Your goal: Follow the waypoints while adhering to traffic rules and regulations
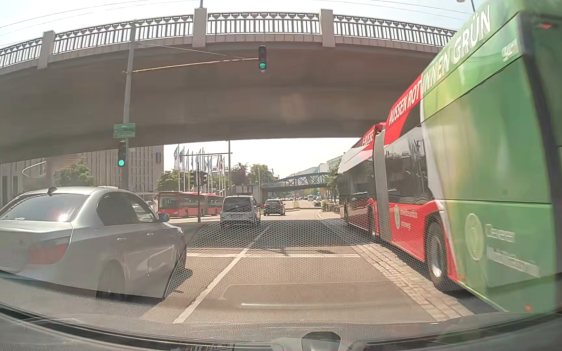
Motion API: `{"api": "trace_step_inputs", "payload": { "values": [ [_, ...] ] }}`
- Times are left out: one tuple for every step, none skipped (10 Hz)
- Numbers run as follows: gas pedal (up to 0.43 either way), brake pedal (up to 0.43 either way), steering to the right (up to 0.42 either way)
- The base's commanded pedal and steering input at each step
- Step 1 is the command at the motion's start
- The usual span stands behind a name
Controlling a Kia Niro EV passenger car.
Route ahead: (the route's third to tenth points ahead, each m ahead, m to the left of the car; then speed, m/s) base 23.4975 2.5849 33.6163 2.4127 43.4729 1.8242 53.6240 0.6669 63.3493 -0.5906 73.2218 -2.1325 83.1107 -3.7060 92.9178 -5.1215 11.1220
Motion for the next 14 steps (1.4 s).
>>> {"api": "trace_step_inputs", "payload": {
  "values": [
    [0.118,0.0,0.0],
    [0.118,0.0,0.0],
    [0.118,0.0,0.0],
    [0.118,0.0,0.0],
    [0.118,0.0,0.0],
    [0.118,0.0,0.0],
    [0.118,0.0,0.0],
    [0.118,0.0,0.0],
    [0.118,0.0,0.0],
    [0.118,0.0,0.0],
    [0.118,0.0,0.0],
    [0.11,0.0,0.001],
    [0.11,0.0,0.001],
    [0.098,0.0,0.0]
  ]
}}
